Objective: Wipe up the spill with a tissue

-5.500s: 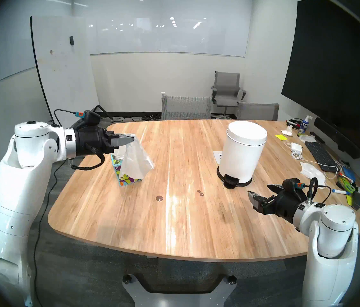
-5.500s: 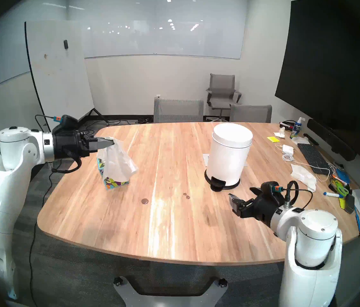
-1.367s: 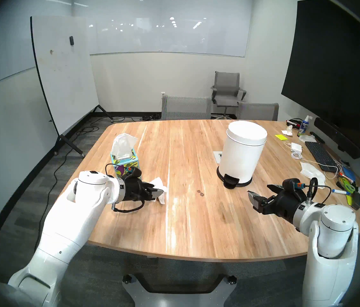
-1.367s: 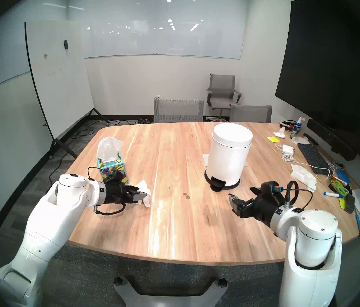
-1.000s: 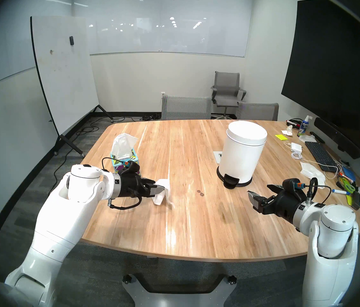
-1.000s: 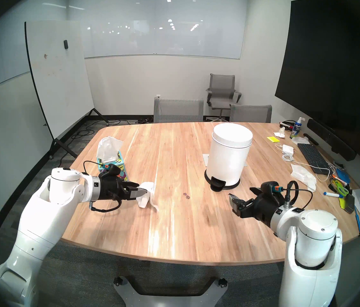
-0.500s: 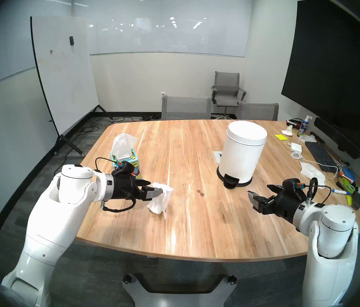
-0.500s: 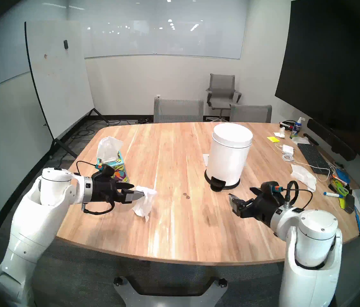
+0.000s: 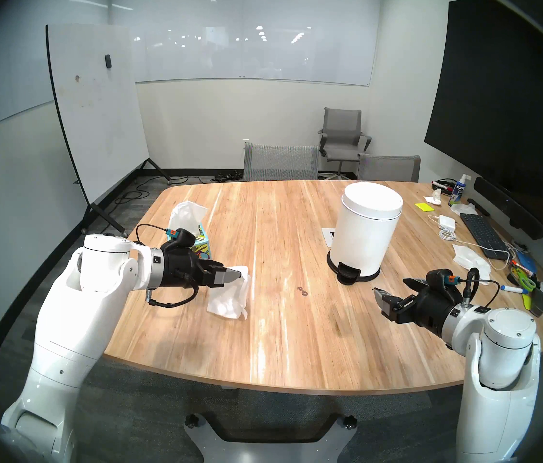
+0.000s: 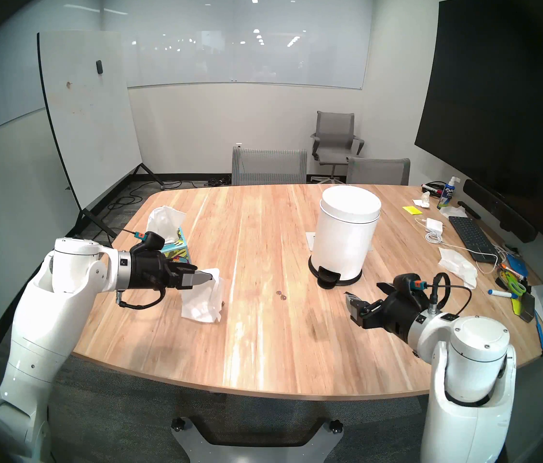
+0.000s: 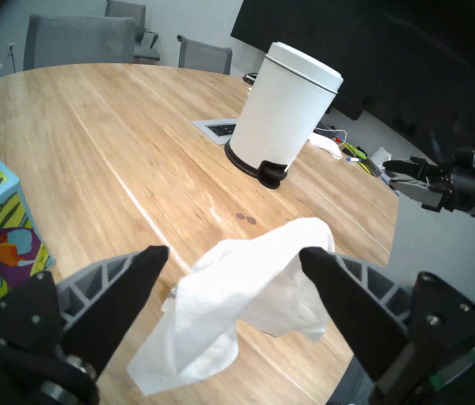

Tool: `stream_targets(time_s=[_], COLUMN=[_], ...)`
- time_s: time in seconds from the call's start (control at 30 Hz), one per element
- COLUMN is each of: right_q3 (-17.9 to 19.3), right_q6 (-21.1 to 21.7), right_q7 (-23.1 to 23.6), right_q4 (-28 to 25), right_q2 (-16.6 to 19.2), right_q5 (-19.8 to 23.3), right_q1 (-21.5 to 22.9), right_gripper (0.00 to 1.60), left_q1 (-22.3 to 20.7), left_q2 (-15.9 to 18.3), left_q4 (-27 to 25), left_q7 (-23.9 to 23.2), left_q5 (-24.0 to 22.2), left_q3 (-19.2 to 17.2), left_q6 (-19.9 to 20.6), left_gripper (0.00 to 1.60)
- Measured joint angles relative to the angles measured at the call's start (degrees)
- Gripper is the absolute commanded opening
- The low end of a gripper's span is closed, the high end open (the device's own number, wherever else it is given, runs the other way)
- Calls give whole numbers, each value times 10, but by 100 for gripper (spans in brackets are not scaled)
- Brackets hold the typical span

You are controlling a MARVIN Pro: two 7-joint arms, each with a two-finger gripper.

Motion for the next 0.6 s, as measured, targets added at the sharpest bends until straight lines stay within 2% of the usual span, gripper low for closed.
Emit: stream_targets(time_s=[0.33,0.6], right_q3=[0,0], right_q6=[0,0], right_q7=[0,0], right_q4=[0,0], right_q2=[0,0], right_q5=[0,0], right_q1=[0,0], right_gripper=[160,160], left_q1=[14,19], left_q2=[36,52], left_q4=[-23,-35], left_q7=[3,25], left_q5=[25,48], left_q3=[45,76], left_q6=[3,3], left_gripper=[160,160])
